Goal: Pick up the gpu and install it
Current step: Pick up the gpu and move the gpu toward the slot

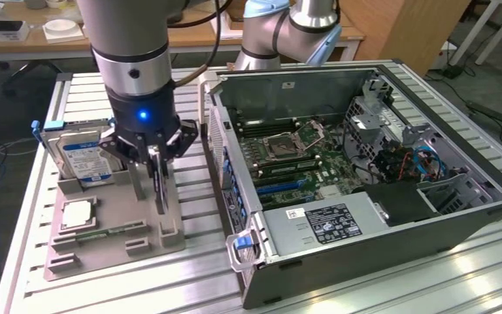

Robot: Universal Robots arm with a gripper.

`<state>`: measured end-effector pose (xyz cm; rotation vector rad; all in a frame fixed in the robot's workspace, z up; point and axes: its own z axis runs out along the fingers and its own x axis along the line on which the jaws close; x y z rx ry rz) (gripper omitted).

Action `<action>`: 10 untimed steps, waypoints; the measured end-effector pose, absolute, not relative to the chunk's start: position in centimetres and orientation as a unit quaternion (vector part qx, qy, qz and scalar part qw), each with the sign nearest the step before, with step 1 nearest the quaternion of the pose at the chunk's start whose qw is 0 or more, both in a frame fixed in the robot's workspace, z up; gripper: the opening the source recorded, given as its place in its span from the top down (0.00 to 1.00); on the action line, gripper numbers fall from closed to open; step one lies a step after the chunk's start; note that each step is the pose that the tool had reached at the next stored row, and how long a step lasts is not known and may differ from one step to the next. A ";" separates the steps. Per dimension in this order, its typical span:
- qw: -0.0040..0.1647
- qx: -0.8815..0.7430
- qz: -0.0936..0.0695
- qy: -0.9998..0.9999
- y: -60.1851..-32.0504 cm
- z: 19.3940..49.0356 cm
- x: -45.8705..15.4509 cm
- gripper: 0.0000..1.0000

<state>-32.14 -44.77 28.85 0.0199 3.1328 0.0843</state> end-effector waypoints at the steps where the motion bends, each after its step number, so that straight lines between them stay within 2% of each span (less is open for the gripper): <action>1: 0.004 0.006 0.027 1.000 -44.8 28.9 -32.1 0.74; 10: 0.004 0.006 0.027 1.000 -44.8 29.6 -32.1 0.74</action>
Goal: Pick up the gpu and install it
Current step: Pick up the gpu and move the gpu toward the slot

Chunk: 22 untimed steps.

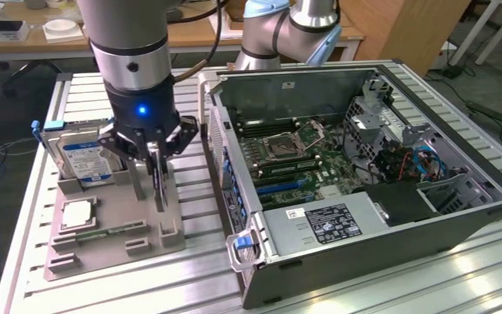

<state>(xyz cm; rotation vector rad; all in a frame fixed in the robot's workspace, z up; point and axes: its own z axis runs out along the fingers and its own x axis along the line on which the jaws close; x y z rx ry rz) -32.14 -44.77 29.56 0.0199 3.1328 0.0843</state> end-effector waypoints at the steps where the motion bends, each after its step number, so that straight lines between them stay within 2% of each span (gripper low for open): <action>1: 0.004 0.006 0.027 1.000 -44.8 29.6 -32.1 0.74; 22: 0.004 0.006 0.027 1.000 -44.8 31.6 -32.1 0.74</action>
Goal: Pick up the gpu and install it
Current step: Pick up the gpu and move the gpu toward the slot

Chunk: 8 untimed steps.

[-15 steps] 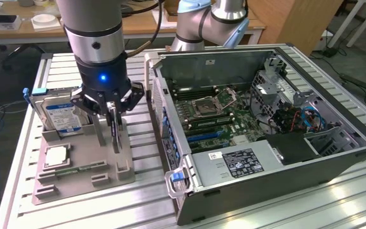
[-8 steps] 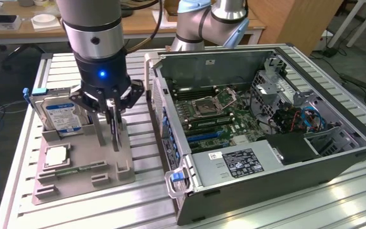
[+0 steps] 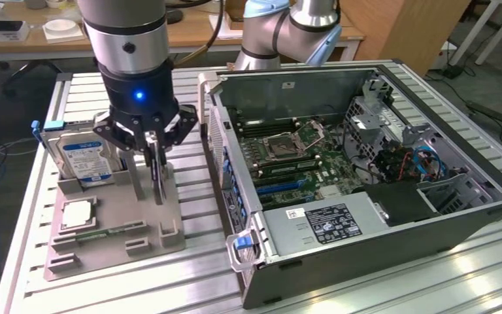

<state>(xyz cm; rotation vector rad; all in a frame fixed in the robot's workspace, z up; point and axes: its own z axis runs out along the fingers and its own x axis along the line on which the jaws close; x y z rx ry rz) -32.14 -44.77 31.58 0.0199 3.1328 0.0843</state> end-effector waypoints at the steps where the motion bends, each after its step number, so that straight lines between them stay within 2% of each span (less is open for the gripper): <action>1: 0.004 0.006 0.027 1.000 -44.8 31.7 -32.1 0.74; 8: 0.004 0.006 0.027 1.000 -44.8 32.3 -32.1 0.74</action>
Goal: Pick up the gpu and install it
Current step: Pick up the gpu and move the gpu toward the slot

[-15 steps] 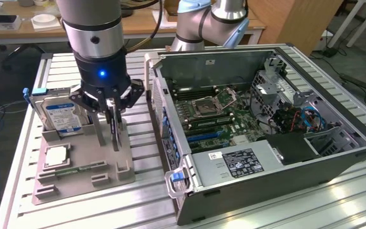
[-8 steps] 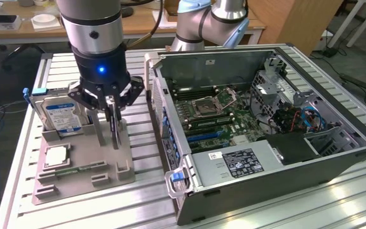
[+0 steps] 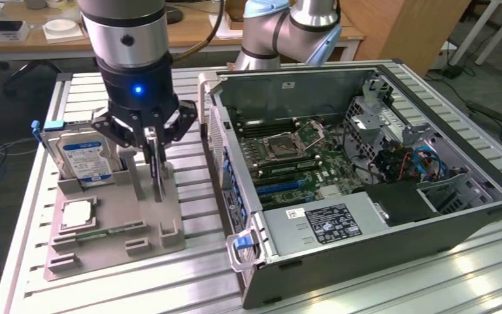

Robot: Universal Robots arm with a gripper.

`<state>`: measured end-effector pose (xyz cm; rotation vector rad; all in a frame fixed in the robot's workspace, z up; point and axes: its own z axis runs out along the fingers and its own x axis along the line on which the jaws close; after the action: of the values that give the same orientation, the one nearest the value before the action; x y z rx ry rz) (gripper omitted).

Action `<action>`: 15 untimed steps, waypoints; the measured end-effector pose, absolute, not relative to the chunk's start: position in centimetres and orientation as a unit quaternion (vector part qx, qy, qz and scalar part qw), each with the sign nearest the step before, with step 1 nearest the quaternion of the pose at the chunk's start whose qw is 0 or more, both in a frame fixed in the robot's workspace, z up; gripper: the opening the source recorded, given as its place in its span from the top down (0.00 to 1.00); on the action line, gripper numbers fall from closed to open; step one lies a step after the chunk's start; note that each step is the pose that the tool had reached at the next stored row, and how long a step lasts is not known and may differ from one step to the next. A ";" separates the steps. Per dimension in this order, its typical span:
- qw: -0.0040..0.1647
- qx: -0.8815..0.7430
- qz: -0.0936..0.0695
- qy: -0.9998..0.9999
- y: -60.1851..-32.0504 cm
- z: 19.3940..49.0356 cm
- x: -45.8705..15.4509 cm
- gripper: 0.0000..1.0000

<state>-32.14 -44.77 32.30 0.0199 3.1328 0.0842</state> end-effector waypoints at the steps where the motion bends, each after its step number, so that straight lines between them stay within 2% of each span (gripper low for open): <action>1: 0.004 0.006 0.027 1.000 -44.8 32.4 -32.1 0.74; 15: 0.004 0.006 0.027 1.000 -44.8 34.0 -32.1 0.74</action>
<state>-32.14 -44.77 33.97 0.0199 3.1327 0.0844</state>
